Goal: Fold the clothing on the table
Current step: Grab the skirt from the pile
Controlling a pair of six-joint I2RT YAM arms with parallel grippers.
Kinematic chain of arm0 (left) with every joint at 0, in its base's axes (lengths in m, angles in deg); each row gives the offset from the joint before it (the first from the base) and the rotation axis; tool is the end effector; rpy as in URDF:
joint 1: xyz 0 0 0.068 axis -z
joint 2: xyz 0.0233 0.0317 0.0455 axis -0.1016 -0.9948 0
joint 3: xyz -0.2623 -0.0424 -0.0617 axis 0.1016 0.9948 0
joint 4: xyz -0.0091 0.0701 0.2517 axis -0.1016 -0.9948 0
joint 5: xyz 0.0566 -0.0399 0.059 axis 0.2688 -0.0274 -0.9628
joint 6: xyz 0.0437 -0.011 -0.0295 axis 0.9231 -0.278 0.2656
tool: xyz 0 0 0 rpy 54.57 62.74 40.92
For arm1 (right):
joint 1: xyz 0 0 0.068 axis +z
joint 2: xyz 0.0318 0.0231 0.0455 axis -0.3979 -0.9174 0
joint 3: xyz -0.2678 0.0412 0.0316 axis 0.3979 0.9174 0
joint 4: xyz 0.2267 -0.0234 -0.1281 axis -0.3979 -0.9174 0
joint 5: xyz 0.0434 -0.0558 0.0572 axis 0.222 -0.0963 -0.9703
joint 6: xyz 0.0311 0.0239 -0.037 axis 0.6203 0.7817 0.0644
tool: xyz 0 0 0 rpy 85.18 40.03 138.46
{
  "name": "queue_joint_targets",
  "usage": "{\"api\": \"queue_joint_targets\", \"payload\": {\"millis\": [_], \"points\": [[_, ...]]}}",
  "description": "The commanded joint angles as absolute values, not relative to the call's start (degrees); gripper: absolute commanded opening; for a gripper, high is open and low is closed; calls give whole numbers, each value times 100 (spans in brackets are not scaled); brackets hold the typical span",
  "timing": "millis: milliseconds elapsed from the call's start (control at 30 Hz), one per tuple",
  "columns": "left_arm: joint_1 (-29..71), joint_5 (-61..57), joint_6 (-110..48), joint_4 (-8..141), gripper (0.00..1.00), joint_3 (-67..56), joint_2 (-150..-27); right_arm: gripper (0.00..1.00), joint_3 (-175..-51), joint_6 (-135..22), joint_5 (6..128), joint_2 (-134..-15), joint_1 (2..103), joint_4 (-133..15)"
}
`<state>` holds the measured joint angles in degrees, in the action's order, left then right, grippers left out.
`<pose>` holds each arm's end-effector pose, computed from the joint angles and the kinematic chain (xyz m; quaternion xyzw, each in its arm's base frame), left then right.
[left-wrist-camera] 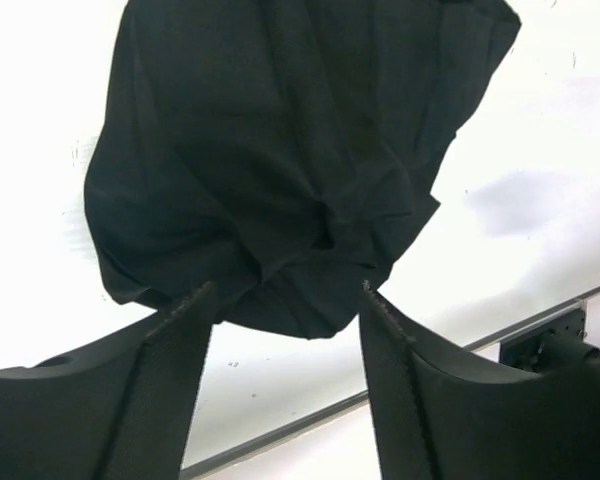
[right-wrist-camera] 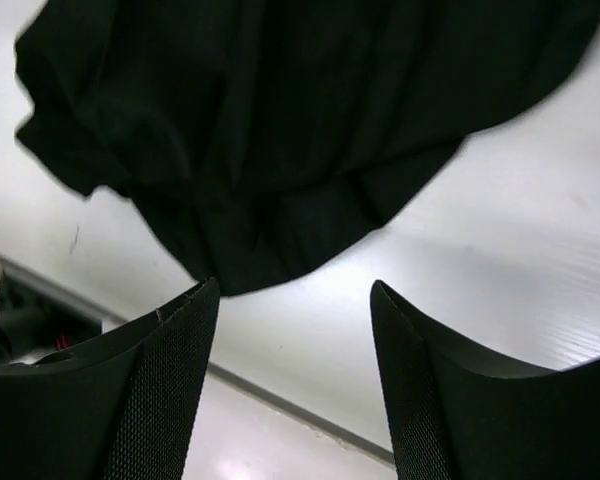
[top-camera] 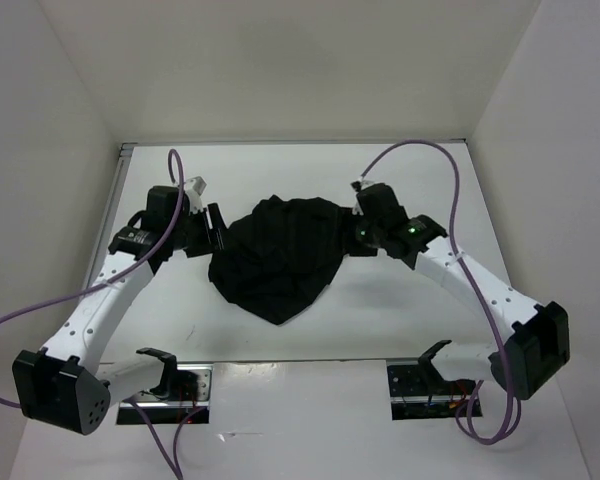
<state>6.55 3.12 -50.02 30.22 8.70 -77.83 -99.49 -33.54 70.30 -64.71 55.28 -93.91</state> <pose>0.2309 -0.0593 0.3120 -0.0905 0.8990 -0.2512 0.3471 0.2242 0.1421 0.3051 -0.0302 0.9233 0.2251 0.3098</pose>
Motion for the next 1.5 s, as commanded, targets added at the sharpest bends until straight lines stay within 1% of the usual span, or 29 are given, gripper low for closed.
{"api": "queue_joint_targets", "payload": {"millis": [0,33,100,133,200,267,300,467,733,833,900,967,1000,1033,1067,1133,1167,1200,1233,1267,1367,1467], "points": [[630,291,-5201,2978,69,1075,-7479,67,-9961,-3727,6930,-6798,6122,-9089],[630,291,-5262,2978,69,1076,-7425,62,-9961,-3807,6843,-6922,6203,-9027],[630,230,-5324,2978,74,1137,-7346,59,-9961,-3869,6703,-7369,6326,-8966],[630,178,-5376,2978,74,1138,-7346,56,-9961,-3921,6650,-7545,6405,-8913],[630,177,-5377,2926,75,1138,-7294,55,-10023,-3983,6527,-8071,6510,-8728],[630,177,-5429,2874,75,1199,-7293,55,-10075,-3983,6526,-8389,6748,-8483],[630,177,-5429,2873,75,1199,-7293,55,-10188,-4035,6526,-8739,6801,-8482],[630,177,-5482,2821,76,1199,-7232,55,-10611,-4106,6457,-9365,6907,-8306],[630,177,-5482,2759,76,1304,-7179,55,-10787,-4159,6262,-9875,6959,-8095],[630,177,-5430,2759,76,1357,-7232,52,-10901,-4159,6183,-10042,6959,-8042],[630,177,-5429,2759,77,1357,-7293,49,-10962,-4159,6122,-10174,7011,-8042],[630,177,-5369,2759,77,1357,-7346,34,-10963,-4159,6069,-10236,7012,-8042],[630,177,-5368,2811,77,1357,-7398,24,-11033,-4159,6191,-10236,7012,-8103],[630,177,-5368,2811,77,1357,-7399,7,-11138,-4159,6297,-10184,7012,-8182],[630,177,-5368,2812,77,1357,-7451,1,-11226,-4159,6419,-10062,7064,-8400],[630,177,-5316,2812,77,1305,-7451,0,-11760,-4159,6971,-9369,7170,-8726],[630,177,-5315,2812,77,1305,-7512,0,-12433,-4159,7140,-9123,7170,-9145],[630,177,-5315,2890,77,1305,-7513,0,-12814,-4281,7446,-8659,7170,-9324],[630,177,-5315,2891,77,1305,-7582,0,-13200,-4334,7597,-8463,7170,-9578],[630,229,-5315,2960,77,1305,-7583,0,-13918,-4387,7720,-8296,7170,-9650],[630,291,-5315,3075,77,1305,-7733,0,-14774,-4607,8125,-7838,7170,-9651],[630,344,-5315,3128,77,1252,-7873,0,-15049,-4808,8468,-7784,7170,-9651]]}}
